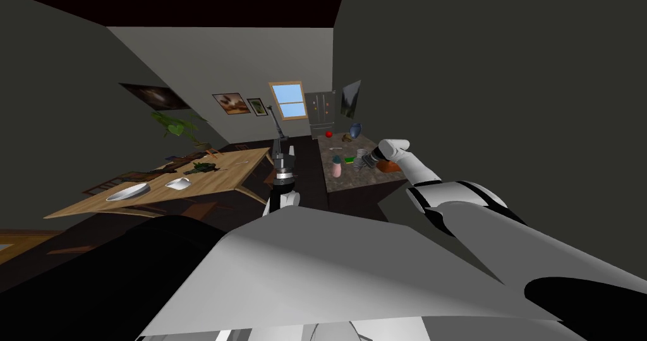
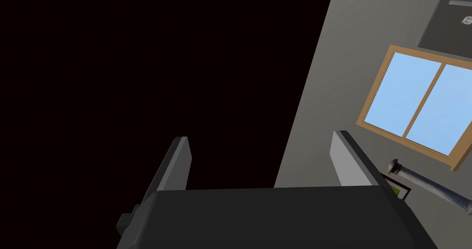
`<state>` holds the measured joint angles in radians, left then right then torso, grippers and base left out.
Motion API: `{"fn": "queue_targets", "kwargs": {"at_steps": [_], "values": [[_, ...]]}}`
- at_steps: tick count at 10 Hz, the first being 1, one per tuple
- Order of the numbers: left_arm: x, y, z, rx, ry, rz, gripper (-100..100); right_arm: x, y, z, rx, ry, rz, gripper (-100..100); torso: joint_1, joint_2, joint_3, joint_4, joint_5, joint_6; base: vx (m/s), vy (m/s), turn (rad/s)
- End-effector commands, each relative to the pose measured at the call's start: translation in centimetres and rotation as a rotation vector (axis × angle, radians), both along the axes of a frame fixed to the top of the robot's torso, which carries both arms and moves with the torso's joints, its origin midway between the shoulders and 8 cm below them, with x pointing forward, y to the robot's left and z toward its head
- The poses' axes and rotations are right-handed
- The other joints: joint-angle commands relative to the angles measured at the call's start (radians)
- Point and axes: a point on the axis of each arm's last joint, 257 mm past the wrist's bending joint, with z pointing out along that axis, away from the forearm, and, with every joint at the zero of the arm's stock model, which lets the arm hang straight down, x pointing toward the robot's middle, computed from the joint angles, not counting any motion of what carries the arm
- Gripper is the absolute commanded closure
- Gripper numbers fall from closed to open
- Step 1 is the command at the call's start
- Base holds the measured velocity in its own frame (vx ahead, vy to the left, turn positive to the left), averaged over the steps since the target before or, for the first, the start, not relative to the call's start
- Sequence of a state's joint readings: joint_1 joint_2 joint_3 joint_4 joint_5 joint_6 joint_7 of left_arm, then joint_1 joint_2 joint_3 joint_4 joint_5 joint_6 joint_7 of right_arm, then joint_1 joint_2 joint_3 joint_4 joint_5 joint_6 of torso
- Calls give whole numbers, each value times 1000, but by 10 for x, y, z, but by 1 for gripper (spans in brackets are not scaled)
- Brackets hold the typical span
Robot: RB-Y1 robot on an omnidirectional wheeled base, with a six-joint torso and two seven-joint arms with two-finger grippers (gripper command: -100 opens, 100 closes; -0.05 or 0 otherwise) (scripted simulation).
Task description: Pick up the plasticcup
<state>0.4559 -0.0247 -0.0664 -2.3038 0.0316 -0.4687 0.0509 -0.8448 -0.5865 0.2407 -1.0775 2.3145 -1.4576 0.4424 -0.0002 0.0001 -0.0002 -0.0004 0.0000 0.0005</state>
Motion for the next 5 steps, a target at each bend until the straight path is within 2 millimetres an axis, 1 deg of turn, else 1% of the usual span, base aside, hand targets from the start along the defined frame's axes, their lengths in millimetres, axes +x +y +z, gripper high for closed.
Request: {"fn": "queue_targets", "kwargs": {"at_steps": [1, 2, 3, 4, 5], "values": [[0, 0, 0, 0, 0, 0, 0, 0, 0, 0, 0, 0, 0, 100, 0, 0, 0, 0, 0, 0, 0, 0, 0], [0, 0, 0, 0, 0, 0, 0, 0, 0, 0, 0, 0, 0, 0, 0, 0, 0, 0, 0, 0, 0, 0, 0], [0, 0, 0, 0, 0, 0, 0, 3, 1, 15, -1, 0, 2, 100, 0, 0, 0, 0, 0, 0, -41, -12, -9], [0, 0, 0, 0, 0, 0, 0, 2, 0, 9, 0, -2, 1, 100, 0, 3, 2, 1, 0, 0, -23, -9, 0], [0, 0, 0, 0, 0, 0, 0, 2, -1, 11, 0, -1, 1, 0, 0, 3, 2, 1, 0, 0, 0, 0, 0]]}}
